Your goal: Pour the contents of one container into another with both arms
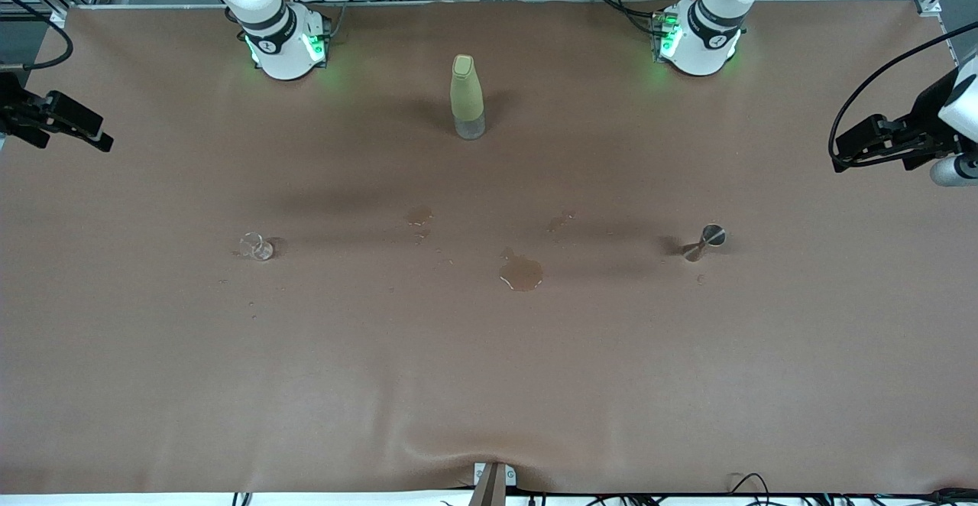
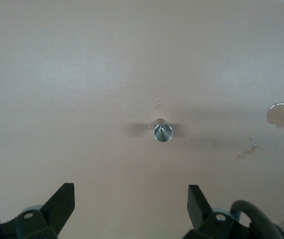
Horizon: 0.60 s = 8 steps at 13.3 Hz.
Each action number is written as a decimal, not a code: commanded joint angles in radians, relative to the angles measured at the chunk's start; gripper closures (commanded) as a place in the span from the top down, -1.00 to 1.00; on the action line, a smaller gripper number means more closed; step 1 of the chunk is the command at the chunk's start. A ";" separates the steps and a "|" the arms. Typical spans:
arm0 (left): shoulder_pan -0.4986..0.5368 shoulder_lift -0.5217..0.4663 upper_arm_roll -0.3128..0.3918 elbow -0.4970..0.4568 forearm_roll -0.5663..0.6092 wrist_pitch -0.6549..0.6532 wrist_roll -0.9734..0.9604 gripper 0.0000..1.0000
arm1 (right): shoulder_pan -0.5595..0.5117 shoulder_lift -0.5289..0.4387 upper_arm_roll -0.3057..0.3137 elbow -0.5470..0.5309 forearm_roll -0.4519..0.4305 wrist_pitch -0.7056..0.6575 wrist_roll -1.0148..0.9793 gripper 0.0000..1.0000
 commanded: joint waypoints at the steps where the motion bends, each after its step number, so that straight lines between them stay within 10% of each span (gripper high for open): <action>1: -0.004 -0.007 0.000 -0.003 0.011 -0.010 0.005 1.00 | -0.028 0.005 0.024 0.012 -0.023 -0.007 -0.015 1.00; 8: -0.013 0.001 0.000 -0.002 0.011 -0.009 -0.001 1.00 | -0.028 0.017 0.024 0.033 -0.038 -0.007 -0.053 1.00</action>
